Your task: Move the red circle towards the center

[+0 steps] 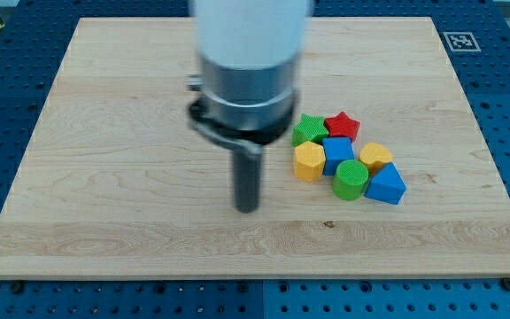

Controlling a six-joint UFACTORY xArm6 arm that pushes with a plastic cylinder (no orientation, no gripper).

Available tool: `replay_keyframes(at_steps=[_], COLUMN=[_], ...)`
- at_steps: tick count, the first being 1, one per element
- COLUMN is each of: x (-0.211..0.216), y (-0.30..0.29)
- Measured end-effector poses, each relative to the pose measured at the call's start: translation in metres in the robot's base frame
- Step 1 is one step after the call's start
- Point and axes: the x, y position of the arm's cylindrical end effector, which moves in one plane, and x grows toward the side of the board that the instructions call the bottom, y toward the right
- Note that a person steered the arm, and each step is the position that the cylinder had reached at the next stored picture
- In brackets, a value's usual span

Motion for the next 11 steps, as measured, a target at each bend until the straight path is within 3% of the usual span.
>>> replay_keyframes(at_steps=[1, 2, 4, 8, 9, 11], x=[-0.022, -0.075, -0.197, -0.307, -0.276, -0.175], y=[-0.083, -0.131, -0.112, -0.014, 0.007, 0.033])
